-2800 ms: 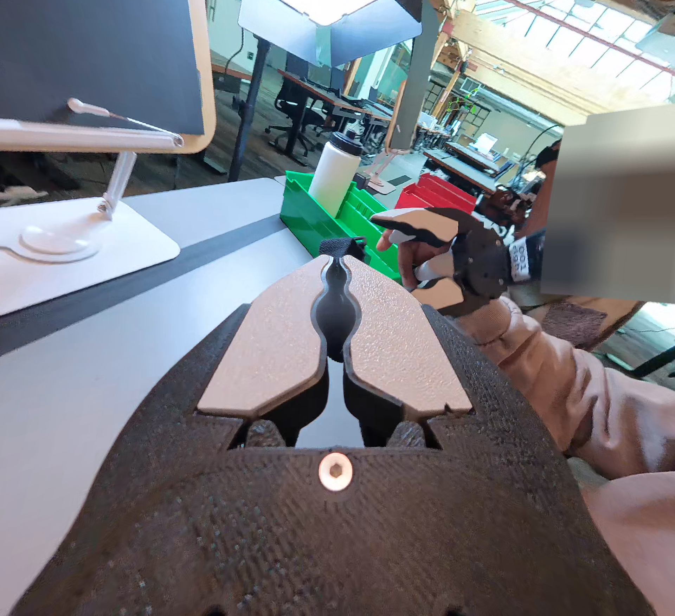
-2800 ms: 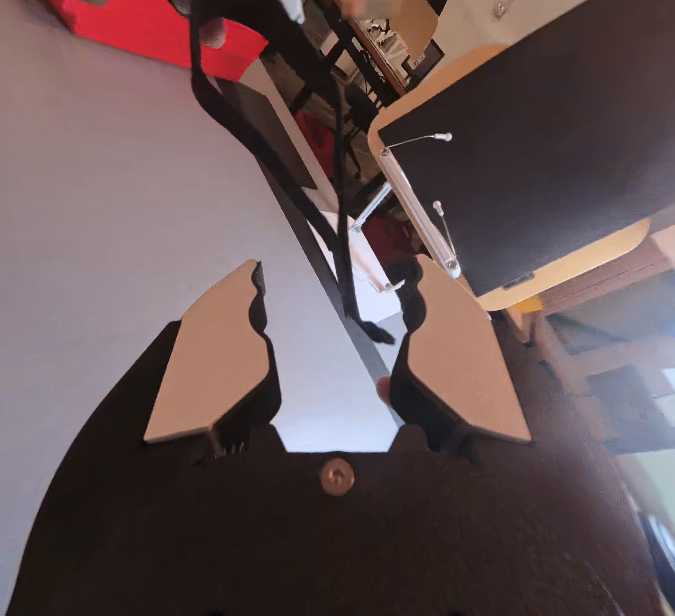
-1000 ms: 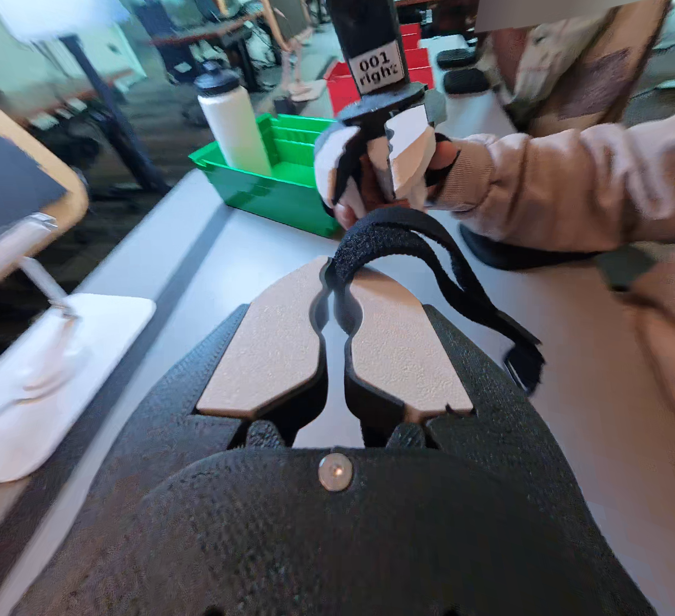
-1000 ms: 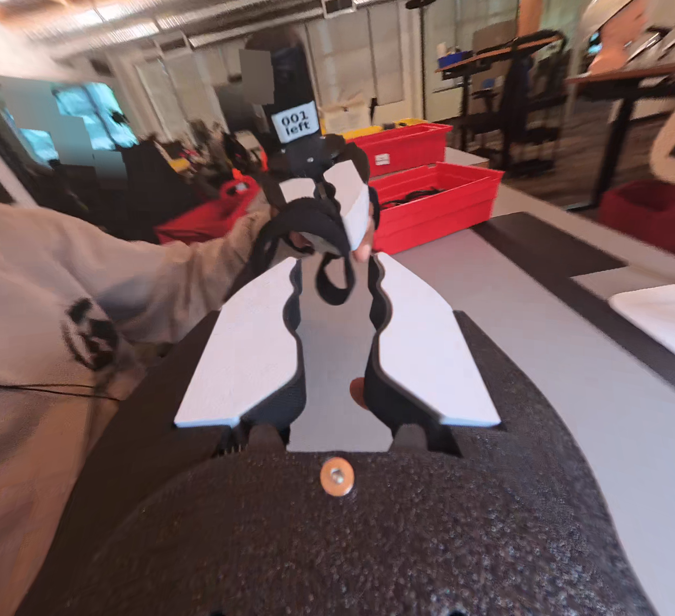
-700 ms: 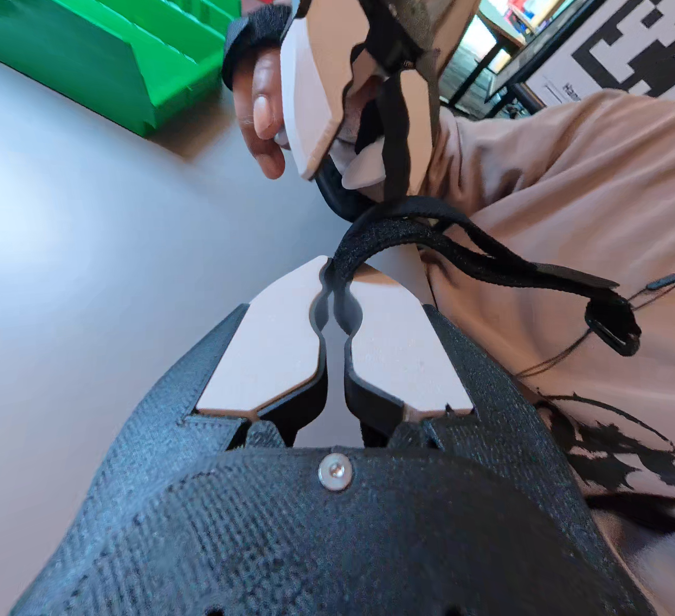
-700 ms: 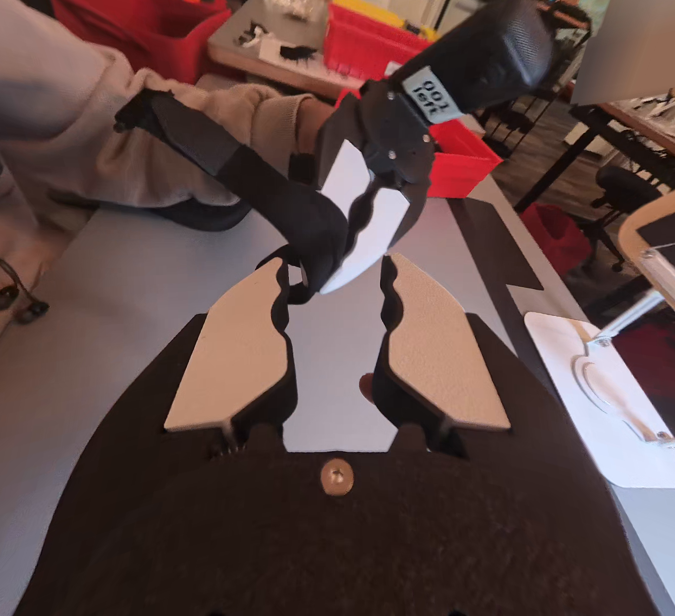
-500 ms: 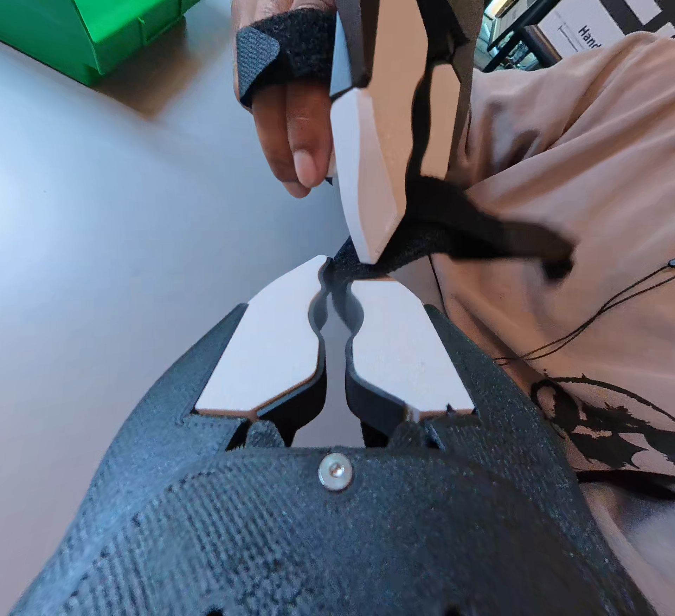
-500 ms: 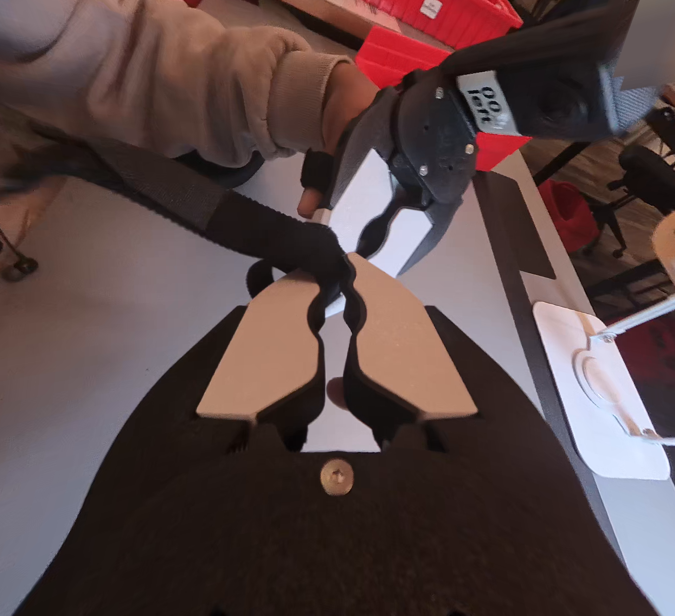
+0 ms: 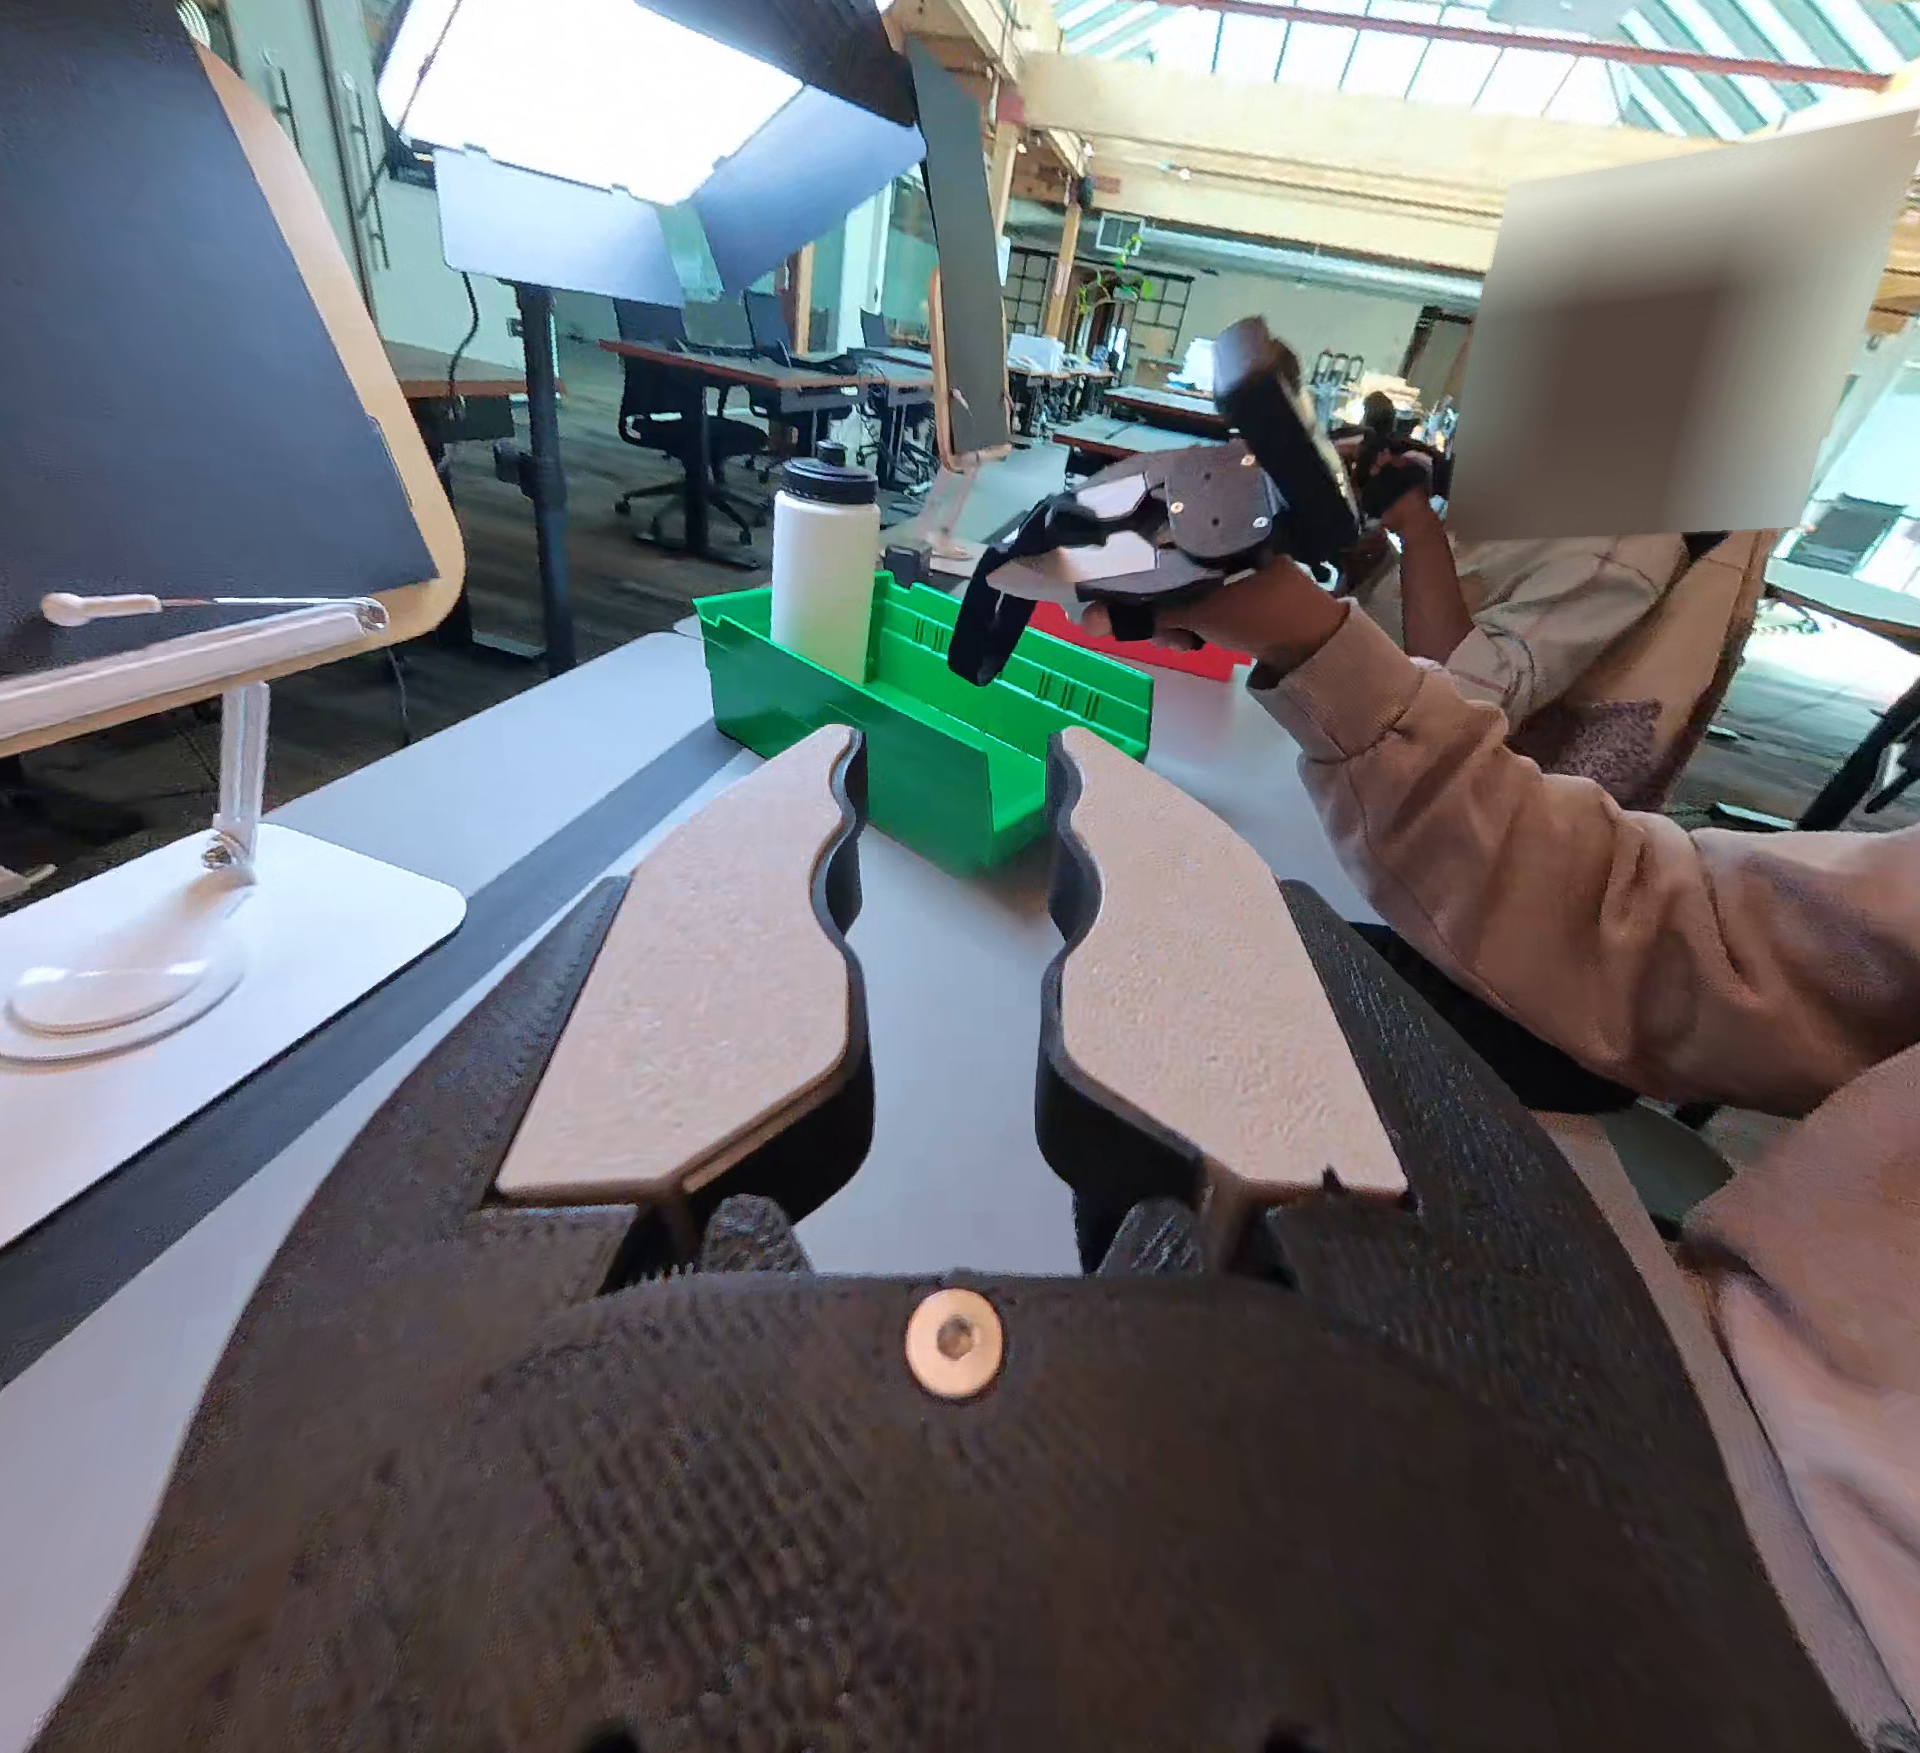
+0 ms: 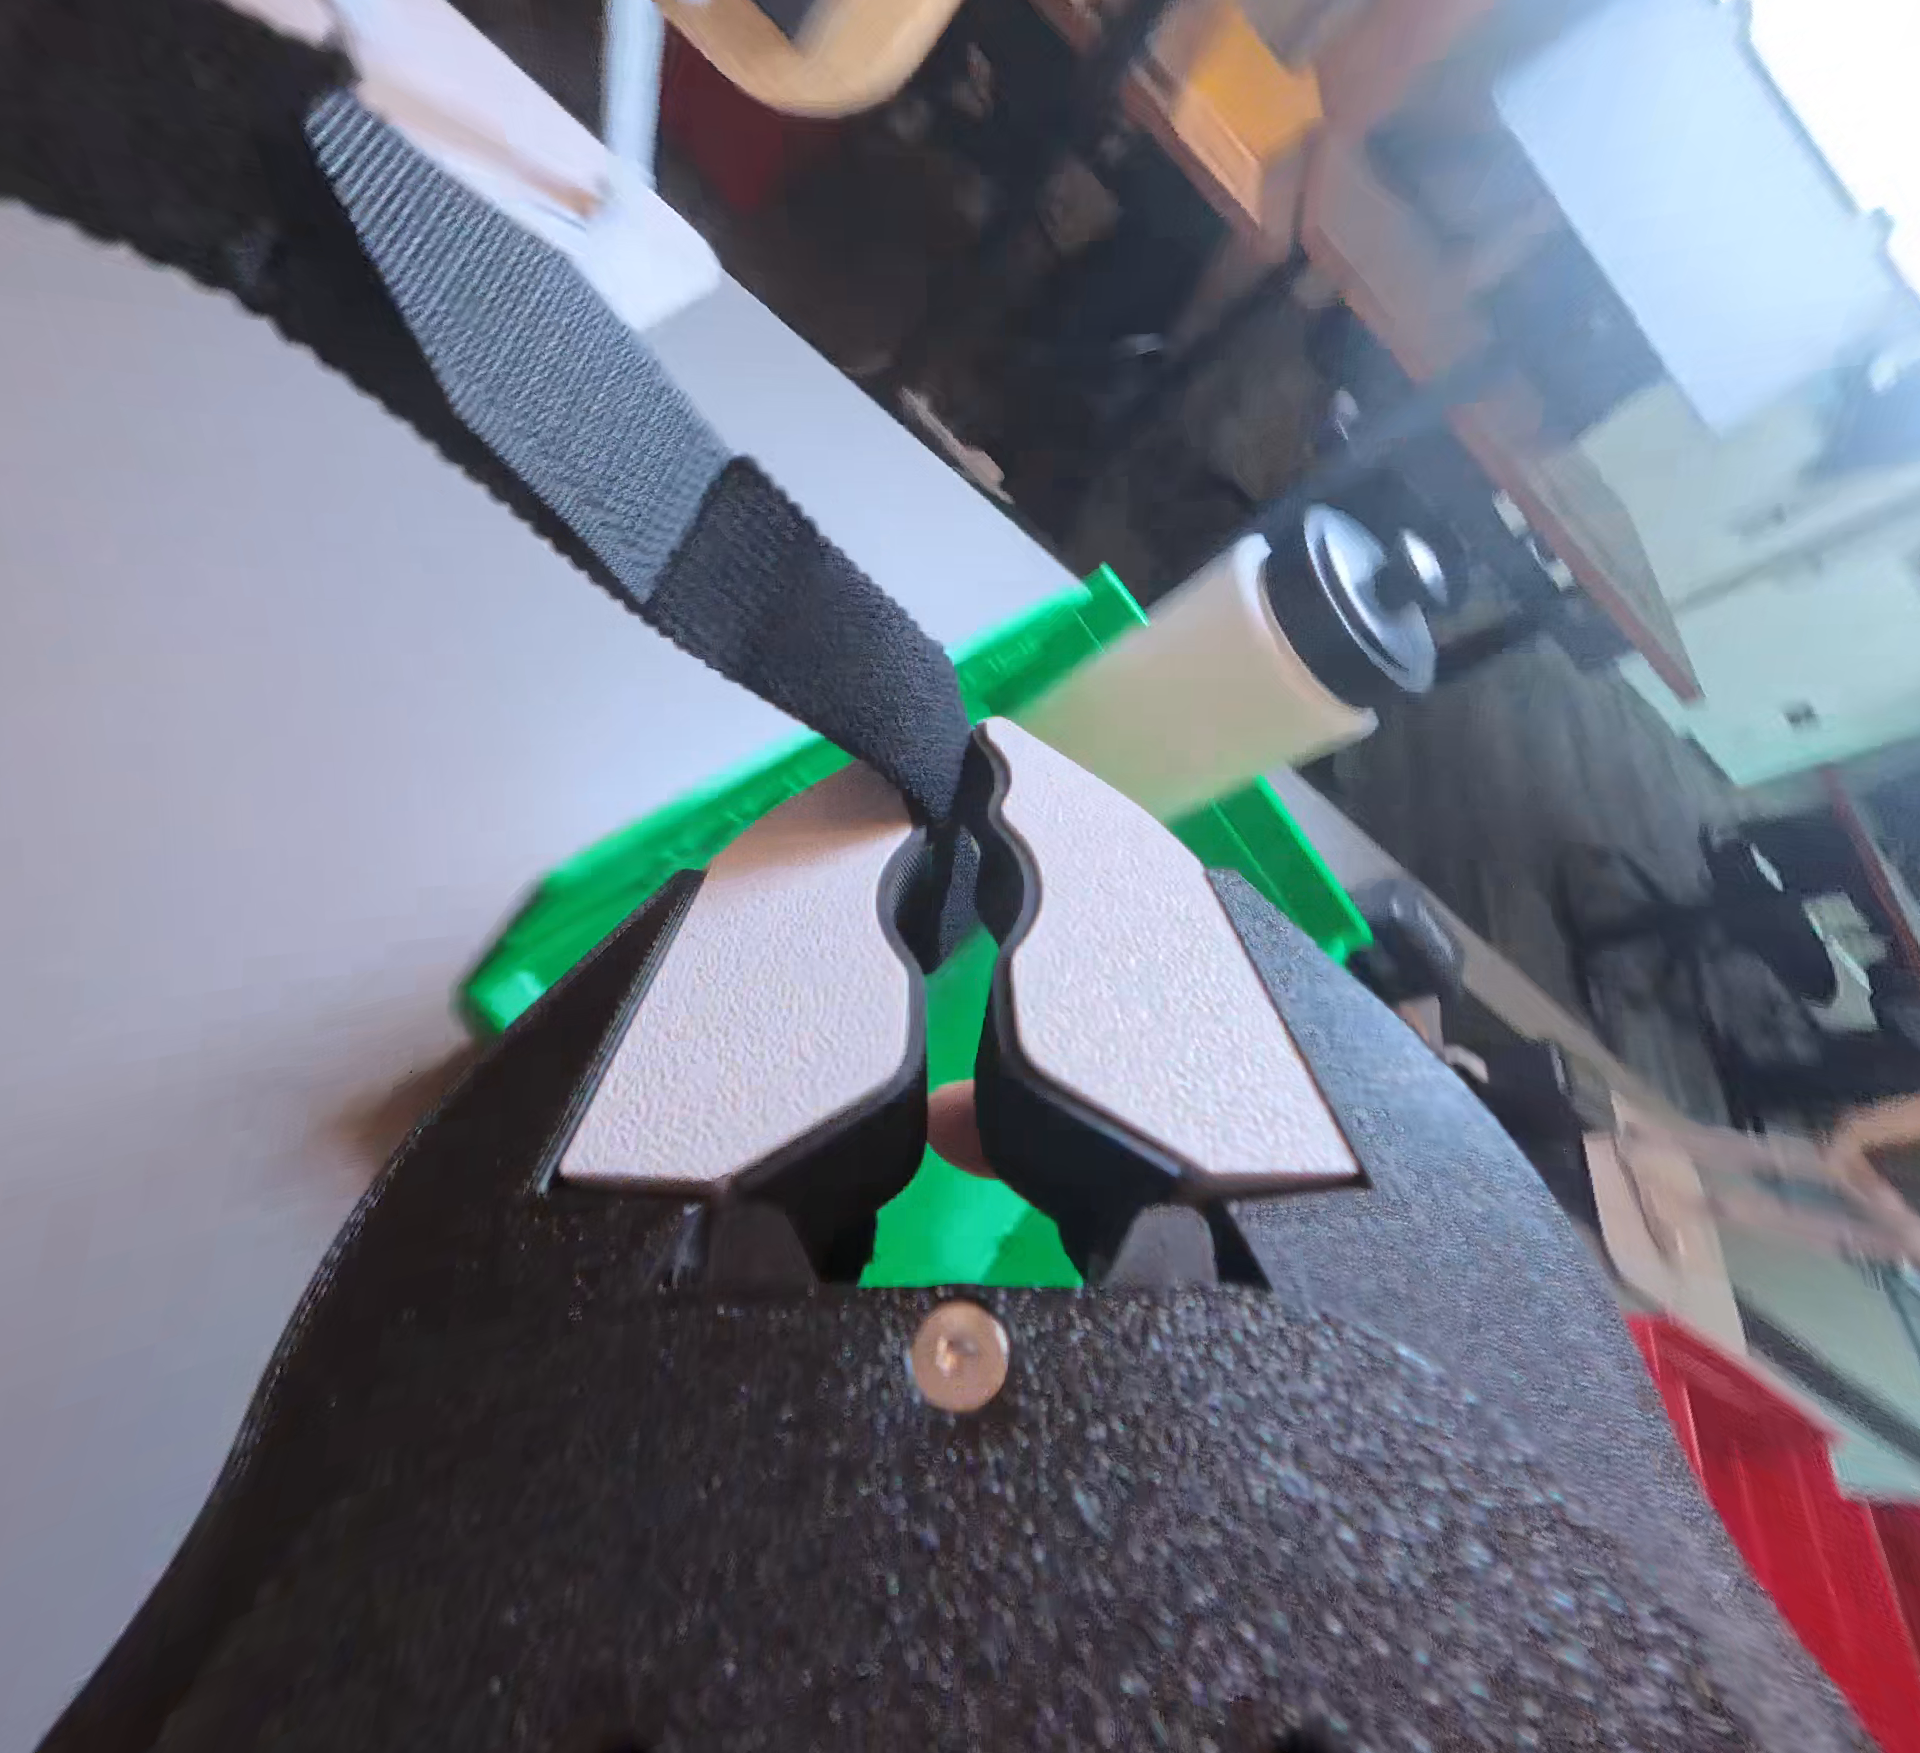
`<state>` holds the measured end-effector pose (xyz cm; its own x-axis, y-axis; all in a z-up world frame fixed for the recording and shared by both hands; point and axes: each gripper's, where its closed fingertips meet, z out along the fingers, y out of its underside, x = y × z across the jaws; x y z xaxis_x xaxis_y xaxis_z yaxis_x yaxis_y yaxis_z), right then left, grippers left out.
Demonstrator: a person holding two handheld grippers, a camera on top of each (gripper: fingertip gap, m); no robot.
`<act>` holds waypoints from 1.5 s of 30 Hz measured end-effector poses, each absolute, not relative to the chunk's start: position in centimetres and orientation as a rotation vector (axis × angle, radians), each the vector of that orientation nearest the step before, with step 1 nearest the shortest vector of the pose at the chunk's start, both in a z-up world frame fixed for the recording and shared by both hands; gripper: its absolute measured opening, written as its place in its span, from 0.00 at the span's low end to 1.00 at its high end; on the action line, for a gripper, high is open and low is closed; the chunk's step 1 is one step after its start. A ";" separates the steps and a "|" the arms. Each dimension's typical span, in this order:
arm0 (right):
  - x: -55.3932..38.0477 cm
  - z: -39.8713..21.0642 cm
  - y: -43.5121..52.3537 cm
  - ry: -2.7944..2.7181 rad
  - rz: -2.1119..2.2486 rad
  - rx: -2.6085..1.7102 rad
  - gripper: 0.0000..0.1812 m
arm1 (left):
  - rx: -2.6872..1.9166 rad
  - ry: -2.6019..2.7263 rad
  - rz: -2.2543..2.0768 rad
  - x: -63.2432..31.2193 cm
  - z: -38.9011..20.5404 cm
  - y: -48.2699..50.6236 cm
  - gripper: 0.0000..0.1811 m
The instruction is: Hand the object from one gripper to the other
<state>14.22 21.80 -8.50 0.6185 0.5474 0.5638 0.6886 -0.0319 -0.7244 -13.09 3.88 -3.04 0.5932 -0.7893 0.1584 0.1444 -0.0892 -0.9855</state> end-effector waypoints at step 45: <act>14.3 -17.4 22.5 -1.221 0.187 -1.952 0.25 | -1.408 0.351 -0.615 -20.9 -0.6 5.0 0.13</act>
